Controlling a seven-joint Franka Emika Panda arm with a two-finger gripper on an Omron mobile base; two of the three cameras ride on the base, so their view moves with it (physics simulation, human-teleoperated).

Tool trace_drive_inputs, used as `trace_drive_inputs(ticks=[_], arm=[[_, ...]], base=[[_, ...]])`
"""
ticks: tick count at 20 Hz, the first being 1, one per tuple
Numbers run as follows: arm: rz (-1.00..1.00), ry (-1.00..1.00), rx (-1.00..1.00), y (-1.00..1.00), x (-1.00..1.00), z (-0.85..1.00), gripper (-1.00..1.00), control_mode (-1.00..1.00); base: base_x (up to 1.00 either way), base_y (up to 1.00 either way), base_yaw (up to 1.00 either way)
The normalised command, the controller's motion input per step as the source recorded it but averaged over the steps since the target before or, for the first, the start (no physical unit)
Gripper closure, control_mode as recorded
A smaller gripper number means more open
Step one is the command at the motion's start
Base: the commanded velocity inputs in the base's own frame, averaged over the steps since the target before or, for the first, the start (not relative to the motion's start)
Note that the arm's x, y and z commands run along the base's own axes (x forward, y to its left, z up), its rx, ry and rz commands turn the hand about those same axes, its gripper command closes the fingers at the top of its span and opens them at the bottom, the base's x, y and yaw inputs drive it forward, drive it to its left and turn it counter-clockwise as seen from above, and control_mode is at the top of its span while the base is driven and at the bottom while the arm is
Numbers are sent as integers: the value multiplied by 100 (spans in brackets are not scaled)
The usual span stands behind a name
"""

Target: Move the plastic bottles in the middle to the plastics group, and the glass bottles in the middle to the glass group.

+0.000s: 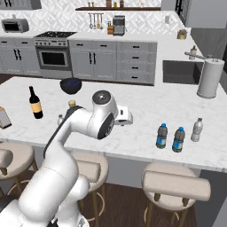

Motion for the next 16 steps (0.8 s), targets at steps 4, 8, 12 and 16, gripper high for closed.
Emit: trace_drive_inputs(ticks=[4,8,12,16], arm=[[-13,-1,-6,100,0,16,-100,-100],[-2,5,-4,100,0,33,-100,-100],[4,6,0,100,0,29,-100,-100],[18,13,0,97,-14,19,-100,-100]], base=[[0,0,0],[0,0,0],[0,0,0],[0,0,0]])
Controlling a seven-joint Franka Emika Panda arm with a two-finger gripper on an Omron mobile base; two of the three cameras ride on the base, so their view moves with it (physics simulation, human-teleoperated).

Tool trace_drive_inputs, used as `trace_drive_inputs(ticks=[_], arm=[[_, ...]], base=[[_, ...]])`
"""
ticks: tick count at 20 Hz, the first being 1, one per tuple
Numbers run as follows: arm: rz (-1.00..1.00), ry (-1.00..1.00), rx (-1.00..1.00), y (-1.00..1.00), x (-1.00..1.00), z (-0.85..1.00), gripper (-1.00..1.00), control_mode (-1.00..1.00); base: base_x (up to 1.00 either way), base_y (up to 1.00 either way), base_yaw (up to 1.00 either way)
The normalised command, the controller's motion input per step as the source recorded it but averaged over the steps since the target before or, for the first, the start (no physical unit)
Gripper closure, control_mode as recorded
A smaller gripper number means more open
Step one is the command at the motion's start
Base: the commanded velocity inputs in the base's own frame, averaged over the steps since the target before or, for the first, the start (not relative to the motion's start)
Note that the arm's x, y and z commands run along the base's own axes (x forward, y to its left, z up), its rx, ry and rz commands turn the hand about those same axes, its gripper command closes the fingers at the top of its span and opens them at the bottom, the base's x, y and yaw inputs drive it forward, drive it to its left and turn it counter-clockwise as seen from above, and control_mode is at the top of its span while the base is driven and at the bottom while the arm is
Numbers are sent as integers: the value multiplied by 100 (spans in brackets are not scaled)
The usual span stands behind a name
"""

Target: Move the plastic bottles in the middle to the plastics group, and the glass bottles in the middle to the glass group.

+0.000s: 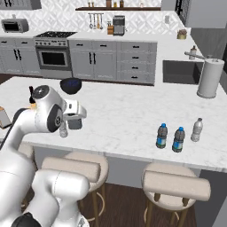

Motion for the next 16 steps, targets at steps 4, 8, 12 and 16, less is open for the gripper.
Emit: trace_drive_inputs(ticks=[4,8,12,16], arm=[[21,35,0,86,-24,17,-100,-100],[19,17,1,57,-14,-1,-100,-100],[12,0,3,4,-1,-1,-100,-100],[1,0,2,2,9,-17,-100,-100]], base=[[0,0,0],[0,0,0],[0,0,0],[0,0,0]])
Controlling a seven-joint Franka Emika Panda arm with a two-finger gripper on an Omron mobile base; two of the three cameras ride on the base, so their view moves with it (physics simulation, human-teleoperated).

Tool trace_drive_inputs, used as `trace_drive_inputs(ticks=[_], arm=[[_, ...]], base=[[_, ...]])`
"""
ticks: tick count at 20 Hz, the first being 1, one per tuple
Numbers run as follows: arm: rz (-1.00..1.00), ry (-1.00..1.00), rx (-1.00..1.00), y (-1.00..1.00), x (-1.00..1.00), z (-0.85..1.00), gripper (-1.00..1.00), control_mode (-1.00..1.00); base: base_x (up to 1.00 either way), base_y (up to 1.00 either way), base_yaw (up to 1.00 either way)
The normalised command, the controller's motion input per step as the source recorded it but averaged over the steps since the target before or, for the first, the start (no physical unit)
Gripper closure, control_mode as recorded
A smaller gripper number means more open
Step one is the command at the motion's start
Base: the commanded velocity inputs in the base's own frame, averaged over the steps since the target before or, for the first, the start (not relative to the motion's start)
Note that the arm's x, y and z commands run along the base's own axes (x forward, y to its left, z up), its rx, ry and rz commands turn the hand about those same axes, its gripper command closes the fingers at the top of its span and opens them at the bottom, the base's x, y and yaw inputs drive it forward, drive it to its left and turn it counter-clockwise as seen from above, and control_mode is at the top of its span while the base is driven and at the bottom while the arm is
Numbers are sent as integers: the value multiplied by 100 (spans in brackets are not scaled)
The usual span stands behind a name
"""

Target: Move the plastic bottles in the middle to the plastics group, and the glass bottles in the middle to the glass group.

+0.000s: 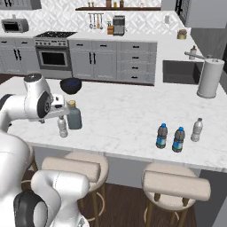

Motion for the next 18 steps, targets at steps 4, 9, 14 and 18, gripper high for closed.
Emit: trace_drive_inputs(ticks=[4,9,14,18], arm=[[-1,0,6,18,42,-19,-100,-100],[-3,-1,5,43,29,0,-100,-100],[-8,2,0,46,19,0,-100,-100],[-17,12,-2,5,49,0,-100,-100]], base=[[0,0,0],[0,0,0],[0,0,0],[0,0,0]])
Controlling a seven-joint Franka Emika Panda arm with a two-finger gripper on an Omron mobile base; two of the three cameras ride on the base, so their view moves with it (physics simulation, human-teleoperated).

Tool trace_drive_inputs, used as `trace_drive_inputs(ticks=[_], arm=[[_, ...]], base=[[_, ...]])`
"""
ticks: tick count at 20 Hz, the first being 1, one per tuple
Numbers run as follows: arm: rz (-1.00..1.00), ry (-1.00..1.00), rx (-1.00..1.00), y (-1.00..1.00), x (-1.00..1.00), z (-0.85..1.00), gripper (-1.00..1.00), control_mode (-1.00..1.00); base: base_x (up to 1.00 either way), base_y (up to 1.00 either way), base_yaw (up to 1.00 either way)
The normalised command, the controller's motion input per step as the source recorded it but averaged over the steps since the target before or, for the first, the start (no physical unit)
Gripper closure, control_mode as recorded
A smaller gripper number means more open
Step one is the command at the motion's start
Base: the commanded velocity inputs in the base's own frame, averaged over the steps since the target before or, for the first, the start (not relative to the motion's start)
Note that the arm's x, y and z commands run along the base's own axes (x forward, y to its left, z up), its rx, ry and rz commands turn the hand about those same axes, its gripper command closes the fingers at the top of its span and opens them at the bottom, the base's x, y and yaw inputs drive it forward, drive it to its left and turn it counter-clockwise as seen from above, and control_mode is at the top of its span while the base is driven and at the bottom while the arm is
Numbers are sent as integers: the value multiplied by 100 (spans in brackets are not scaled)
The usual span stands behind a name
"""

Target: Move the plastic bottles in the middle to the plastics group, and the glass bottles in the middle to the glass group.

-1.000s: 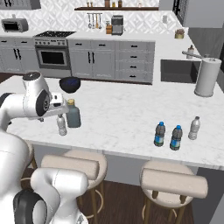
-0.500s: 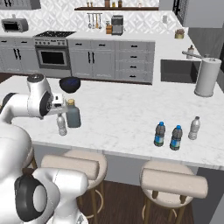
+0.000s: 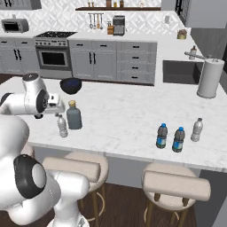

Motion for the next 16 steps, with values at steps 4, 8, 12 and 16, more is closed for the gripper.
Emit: trace_drive_inputs(ticks=[4,8,12,16], arm=[[-19,8,0,-2,46,-5,-100,-100],[-9,5,0,-8,29,-19,-100,-100],[-2,1,0,-2,40,-33,-100,-100],[0,0,1,0,28,-41,-100,-100]], base=[[0,0,0],[0,0,0],[0,0,0],[0,0,0]])
